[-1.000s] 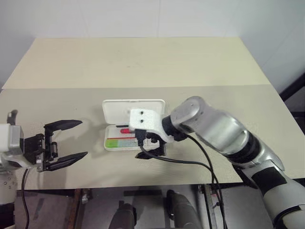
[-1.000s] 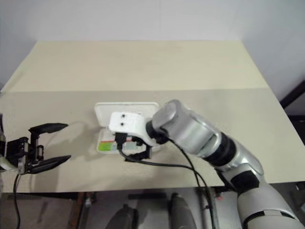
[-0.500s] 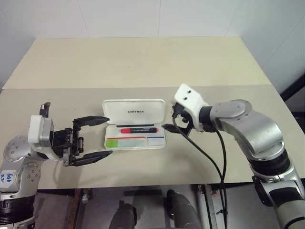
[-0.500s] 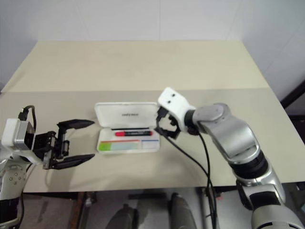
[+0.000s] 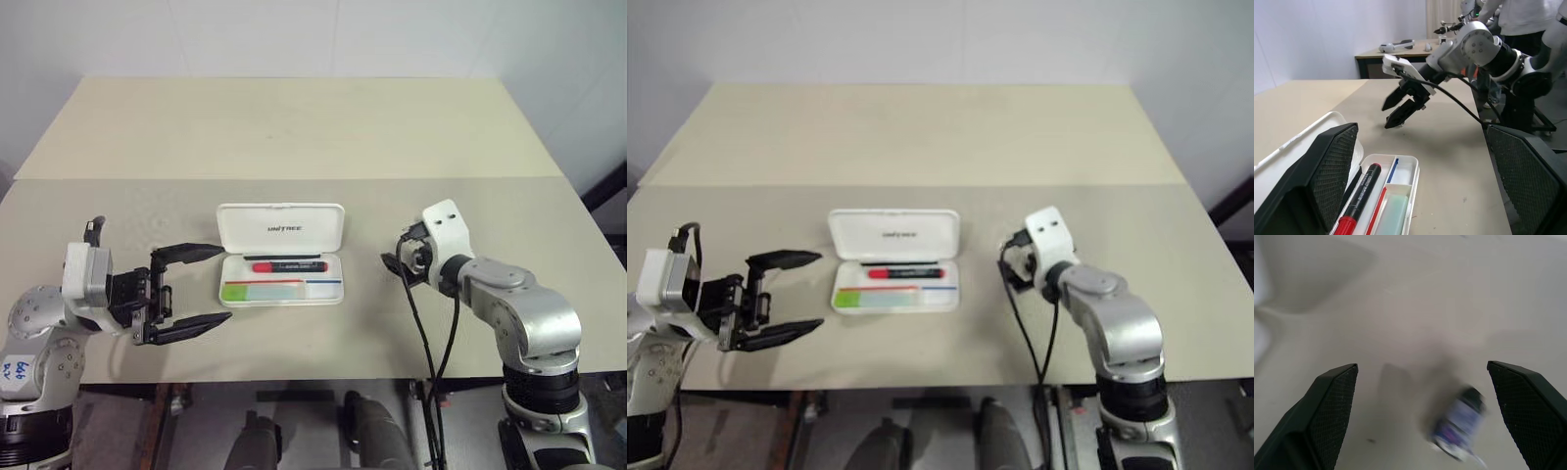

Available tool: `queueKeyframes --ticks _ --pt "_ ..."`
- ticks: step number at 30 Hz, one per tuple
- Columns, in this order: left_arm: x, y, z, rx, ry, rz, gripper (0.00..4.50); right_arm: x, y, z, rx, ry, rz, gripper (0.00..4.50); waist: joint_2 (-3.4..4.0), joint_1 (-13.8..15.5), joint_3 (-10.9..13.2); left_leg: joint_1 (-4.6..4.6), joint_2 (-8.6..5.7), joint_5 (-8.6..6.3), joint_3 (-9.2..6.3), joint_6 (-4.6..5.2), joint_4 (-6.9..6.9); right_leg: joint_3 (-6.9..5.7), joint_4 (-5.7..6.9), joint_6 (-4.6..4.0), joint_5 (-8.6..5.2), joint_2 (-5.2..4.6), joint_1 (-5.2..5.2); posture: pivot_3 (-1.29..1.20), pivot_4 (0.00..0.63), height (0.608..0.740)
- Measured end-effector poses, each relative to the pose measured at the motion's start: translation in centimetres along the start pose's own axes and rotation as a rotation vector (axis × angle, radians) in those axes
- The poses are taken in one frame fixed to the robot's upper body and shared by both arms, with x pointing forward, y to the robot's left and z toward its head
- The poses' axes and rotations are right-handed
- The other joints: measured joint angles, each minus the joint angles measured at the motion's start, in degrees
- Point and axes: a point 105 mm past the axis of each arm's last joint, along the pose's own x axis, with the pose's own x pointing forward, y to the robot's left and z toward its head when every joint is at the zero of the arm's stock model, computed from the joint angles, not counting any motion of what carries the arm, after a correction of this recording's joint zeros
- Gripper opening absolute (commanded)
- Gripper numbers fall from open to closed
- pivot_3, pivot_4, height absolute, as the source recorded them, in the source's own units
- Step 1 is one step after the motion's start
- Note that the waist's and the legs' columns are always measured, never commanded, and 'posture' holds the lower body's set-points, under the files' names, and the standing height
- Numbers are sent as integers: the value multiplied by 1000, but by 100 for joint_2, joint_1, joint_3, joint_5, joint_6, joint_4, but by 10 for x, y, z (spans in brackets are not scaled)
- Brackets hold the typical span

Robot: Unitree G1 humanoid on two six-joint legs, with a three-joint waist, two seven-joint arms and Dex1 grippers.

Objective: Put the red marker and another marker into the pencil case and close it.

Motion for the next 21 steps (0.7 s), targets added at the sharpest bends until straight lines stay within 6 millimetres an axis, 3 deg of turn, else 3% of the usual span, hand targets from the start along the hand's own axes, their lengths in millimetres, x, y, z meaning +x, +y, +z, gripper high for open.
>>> queueKeyframes --ticks 15,21 --pt "-19 1 10 0 -102 111 4500 3 -11 -24 162 62 -79 4473 -3 34 -2 42 0 0 -24 10 0 -7 -25 1 5 5 74 0 150 740" --pt "-30 1 2 -96 -88 85 4500 4 -9 -25 165 69 -80 4473 -15 26 -10 58 2 0 -26 10 -3 -8 -23 -1 4 10 84 0 150 740"
